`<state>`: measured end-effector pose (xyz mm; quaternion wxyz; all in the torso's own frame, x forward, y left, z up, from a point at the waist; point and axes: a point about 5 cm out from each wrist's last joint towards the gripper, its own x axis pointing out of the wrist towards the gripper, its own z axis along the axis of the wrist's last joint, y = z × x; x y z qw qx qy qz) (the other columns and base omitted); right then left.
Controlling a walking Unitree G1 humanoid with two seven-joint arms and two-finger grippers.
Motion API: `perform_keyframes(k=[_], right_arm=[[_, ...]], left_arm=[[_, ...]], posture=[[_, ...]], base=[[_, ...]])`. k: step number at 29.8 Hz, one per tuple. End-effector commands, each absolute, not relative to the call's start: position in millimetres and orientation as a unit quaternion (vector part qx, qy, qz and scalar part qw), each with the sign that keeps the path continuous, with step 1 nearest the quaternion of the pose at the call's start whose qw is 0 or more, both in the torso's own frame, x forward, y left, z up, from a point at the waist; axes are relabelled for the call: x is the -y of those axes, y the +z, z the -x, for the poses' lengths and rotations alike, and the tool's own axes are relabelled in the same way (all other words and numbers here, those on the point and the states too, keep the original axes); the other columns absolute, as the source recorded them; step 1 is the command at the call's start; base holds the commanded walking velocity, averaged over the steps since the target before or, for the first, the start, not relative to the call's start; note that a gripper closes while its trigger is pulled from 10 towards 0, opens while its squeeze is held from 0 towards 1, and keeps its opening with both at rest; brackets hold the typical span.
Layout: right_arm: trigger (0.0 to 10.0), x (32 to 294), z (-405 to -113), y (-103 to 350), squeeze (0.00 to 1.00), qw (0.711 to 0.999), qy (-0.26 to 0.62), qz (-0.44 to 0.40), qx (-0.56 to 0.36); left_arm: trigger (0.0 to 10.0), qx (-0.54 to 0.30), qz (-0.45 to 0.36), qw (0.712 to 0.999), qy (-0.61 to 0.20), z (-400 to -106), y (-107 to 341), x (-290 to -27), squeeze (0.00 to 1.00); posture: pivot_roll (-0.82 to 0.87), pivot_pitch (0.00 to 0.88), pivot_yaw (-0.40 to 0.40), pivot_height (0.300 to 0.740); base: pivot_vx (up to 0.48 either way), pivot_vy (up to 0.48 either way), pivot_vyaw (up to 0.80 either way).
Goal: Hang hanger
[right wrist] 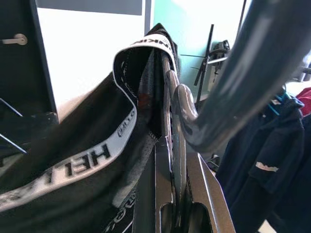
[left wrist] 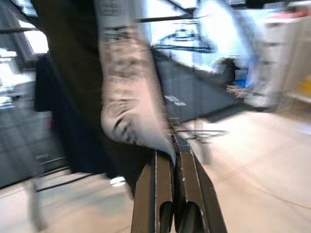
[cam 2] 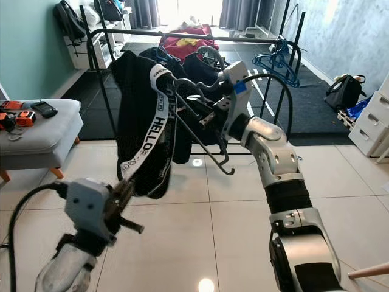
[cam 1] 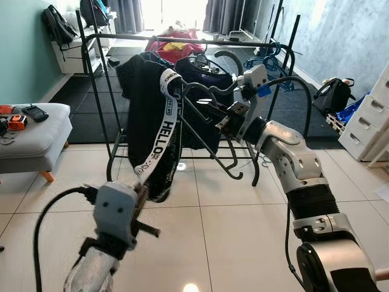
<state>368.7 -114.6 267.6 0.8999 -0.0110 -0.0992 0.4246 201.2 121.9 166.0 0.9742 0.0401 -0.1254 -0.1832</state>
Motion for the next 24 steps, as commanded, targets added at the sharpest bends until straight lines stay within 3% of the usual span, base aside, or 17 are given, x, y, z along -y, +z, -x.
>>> perform_keyframes(k=[1,2,4,5,6,15,18,22,23,24], right_arm=[[10.0,110,-365,275,0.00,0.888,0.444,0.005,0.118],[10.0,108,-359,279,0.00,0.873,0.470,-0.006,0.129],[10.0,108,-359,279,0.00,0.873,0.470,-0.006,0.129],[10.0,107,-353,283,0.00,0.857,0.498,-0.013,0.136],[10.0,106,-348,284,0.00,0.842,0.520,-0.016,0.139],[10.0,119,-329,288,0.00,0.786,0.602,-0.008,0.140],[10.0,123,-328,289,0.00,0.781,0.608,-0.009,0.141],[10.0,160,-320,308,0.00,0.753,0.636,-0.041,0.164],[10.0,160,-320,308,0.00,0.753,0.636,-0.041,0.164],[10.0,173,-314,311,0.00,0.738,0.652,-0.047,0.167]], left_arm=[[10.0,0.106,-0.038,0.967,-0.228,-195,162,-117,0.00],[10.0,0.077,-0.040,0.958,-0.274,-188,153,-112,0.00],[10.0,0.077,-0.040,0.958,-0.274,-188,153,-112,0.00],[10.0,0.052,-0.047,0.951,-0.301,-184,145,-110,0.86],[10.0,0.034,-0.045,0.943,-0.328,-181,140,-107,1.00],[10.0,0.031,-0.007,0.907,-0.420,-172,152,-101,1.00],[10.0,0.037,-0.004,0.906,-0.421,-172,155,-103,1.00],[10.0,0.095,-0.047,0.936,-0.335,-189,180,-143,1.00],[10.0,0.095,-0.047,0.936,-0.335,-189,180,-143,1.00],[10.0,0.136,-0.047,0.947,-0.286,-195,196,-161,1.00]], posture=[[-0.02,0.001,-0.046,0.740],[-0.02,0.002,-0.045,0.740],[-0.02,0.002,-0.045,0.740],[-0.02,0.001,-0.043,0.740],[-0.02,0.000,-0.041,0.740],[-0.02,0.000,-0.035,0.740],[-0.02,0.000,-0.035,0.740],[-0.02,0.000,-0.041,0.740],[-0.02,0.000,-0.041,0.740],[-0.02,0.000,-0.042,0.740]], base=[[0.000,0.000,0.00],[0.000,0.000,0.00],[0.000,0.000,0.00],[0.000,0.000,0.00],[0.000,0.000,0.00],[0.000,0.000,0.00],[0.000,0.000,0.00],[0.000,0.000,0.00],[0.000,0.000,0.00],[0.000,0.000,0.00]])
